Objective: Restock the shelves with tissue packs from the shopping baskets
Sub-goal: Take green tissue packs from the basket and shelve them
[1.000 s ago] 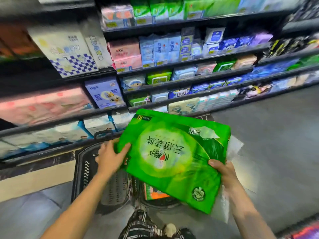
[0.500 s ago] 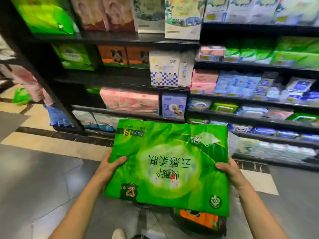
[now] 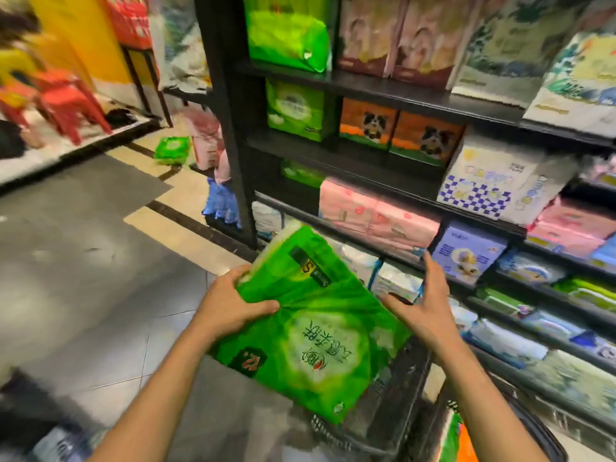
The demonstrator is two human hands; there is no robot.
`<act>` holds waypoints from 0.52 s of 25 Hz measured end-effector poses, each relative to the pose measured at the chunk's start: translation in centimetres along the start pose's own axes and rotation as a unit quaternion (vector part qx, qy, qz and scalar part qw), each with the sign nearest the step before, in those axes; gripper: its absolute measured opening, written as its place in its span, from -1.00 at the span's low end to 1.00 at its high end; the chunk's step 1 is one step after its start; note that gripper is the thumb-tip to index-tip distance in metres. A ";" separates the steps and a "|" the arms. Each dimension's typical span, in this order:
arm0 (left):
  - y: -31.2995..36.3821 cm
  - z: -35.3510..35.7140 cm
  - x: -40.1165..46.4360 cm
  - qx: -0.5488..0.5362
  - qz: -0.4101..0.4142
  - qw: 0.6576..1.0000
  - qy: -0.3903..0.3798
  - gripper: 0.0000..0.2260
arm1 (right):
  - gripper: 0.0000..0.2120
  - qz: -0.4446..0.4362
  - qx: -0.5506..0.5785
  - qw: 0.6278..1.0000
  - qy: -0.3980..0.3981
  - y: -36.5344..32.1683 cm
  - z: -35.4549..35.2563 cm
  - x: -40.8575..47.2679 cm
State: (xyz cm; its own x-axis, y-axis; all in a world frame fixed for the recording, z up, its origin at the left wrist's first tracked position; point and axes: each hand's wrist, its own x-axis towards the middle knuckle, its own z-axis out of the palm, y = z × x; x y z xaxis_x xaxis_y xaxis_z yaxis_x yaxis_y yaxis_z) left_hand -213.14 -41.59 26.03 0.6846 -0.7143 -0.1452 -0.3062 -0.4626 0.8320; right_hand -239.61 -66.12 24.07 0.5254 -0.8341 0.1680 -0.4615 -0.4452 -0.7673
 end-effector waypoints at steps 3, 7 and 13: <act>0.6 -3.8 4.6 0.236 0.138 0.961 -0.048 -0.20 | 0.30 -0.294 -0.270 0.904 -0.152 -11.7 8.1 6.0; 0.0 -7.0 9.1 0.398 0.261 0.876 -0.078 -0.25 | 0.15 -0.270 -0.309 0.829 -0.380 -18.0 16.9 9.1; -7.7 -12.5 18.4 0.398 0.246 0.878 0.099 -0.14 | -0.40 -0.030 -0.030 0.952 -0.304 -15.8 24.9 16.0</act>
State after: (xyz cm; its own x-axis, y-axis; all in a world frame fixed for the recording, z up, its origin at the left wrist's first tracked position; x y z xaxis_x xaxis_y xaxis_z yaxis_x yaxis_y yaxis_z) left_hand -189.90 -44.59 23.67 0.4170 -0.8620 0.2883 -0.9088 -0.4002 0.1179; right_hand -206.14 -64.37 23.44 0.8605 -0.4717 -0.1925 -0.4474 -0.5189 -0.7284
